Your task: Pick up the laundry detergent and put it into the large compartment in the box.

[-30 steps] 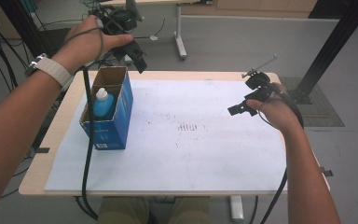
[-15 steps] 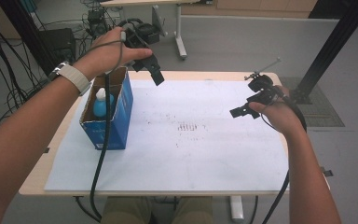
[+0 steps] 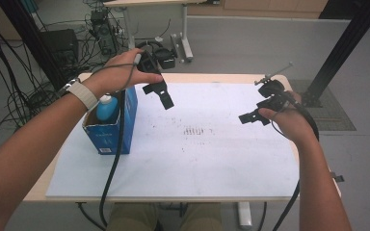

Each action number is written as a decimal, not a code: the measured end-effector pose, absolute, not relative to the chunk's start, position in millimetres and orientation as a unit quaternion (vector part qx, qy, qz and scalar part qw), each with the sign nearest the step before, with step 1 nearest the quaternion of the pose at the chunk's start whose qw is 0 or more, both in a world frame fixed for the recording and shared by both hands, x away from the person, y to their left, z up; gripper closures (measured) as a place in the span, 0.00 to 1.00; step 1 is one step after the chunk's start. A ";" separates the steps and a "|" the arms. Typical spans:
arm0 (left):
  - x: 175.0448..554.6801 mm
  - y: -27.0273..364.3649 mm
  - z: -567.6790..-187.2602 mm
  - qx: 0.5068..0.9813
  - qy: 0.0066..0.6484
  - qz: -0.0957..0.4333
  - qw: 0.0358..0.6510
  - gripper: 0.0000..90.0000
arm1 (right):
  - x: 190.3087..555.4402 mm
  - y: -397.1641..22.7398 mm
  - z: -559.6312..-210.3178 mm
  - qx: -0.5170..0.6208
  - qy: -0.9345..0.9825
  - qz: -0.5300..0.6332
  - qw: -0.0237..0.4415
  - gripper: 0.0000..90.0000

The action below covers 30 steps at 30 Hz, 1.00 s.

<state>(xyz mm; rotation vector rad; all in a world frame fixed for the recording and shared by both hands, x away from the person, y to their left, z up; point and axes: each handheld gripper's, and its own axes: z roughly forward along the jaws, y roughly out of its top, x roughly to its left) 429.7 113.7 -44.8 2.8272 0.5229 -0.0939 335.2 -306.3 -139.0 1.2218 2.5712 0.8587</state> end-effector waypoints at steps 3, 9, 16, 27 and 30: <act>427.7 110.6 -49.6 0.977 0.166 -0.038 0.132 0.07 | 334.2 -307.0 -138.1 0.408 0.862 0.289 0.086 0.10; 424.2 103.6 -58.2 0.980 0.148 -0.041 0.127 0.07 | 332.6 -308.7 -139.3 0.409 0.861 0.291 0.086 0.10; 422.3 99.5 -69.0 0.981 0.138 -0.045 0.132 0.07 | 334.5 -310.8 -144.4 0.411 0.860 0.291 0.082 0.10; 423.5 95.8 -79.9 0.981 0.137 -0.051 0.128 0.07 | 338.2 -311.0 -149.2 0.413 0.860 0.290 0.078 0.10; 424.1 95.3 -80.9 0.981 0.137 -0.053 0.129 0.07 | 339.0 -310.6 -149.2 0.412 0.860 0.290 0.078 0.10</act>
